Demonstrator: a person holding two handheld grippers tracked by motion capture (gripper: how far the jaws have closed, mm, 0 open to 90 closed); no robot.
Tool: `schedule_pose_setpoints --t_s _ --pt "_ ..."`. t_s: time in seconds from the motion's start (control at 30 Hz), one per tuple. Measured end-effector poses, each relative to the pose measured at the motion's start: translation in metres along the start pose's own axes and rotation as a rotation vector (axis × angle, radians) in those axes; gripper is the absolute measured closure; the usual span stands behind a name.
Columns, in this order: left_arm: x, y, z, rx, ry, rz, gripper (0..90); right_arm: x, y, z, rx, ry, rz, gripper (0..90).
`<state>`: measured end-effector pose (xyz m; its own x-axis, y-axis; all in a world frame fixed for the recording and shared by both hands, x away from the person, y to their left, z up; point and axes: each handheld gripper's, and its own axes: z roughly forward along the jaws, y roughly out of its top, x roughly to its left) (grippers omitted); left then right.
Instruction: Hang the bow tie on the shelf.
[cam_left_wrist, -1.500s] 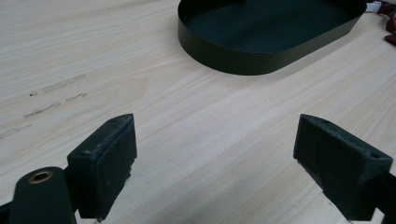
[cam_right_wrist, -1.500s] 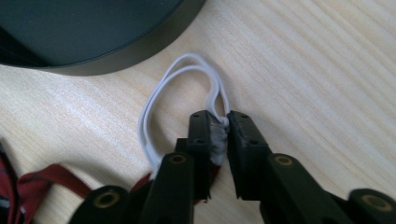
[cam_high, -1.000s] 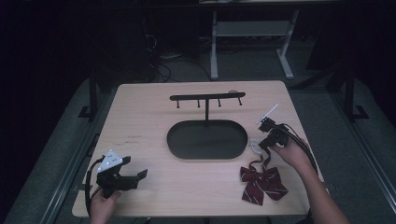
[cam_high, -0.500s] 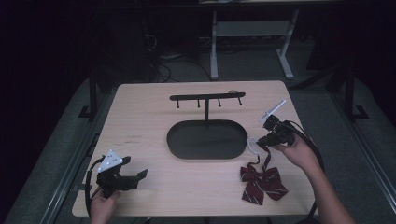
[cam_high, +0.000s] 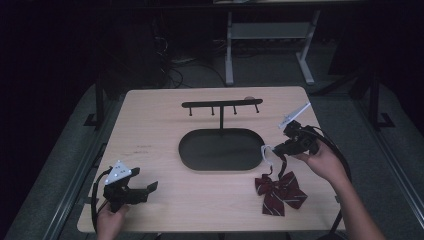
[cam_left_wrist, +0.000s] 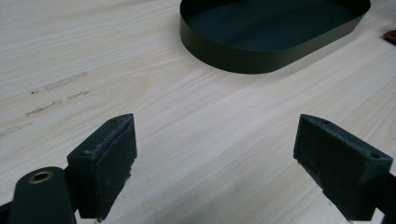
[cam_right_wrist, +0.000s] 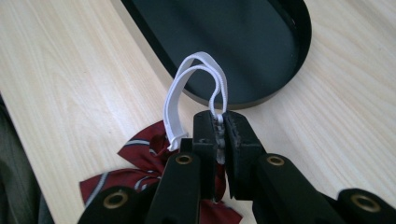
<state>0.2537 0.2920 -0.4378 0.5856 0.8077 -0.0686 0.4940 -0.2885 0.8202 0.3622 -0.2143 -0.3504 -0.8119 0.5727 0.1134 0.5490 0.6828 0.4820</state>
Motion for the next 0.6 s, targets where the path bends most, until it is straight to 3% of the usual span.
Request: schedule_pose_setpoints --t_s 0.07,0.6 --pt "0.000 0.000 0.000 -0.001 0.000 0.002 13.1 0.003 0.003 -0.004 0.000 -0.007 -0.024 83.3" --pt "0.001 0.000 0.000 -0.003 0.001 0.005 13.1 0.015 0.017 -0.029 -0.058 -0.005 -0.074 83.4"
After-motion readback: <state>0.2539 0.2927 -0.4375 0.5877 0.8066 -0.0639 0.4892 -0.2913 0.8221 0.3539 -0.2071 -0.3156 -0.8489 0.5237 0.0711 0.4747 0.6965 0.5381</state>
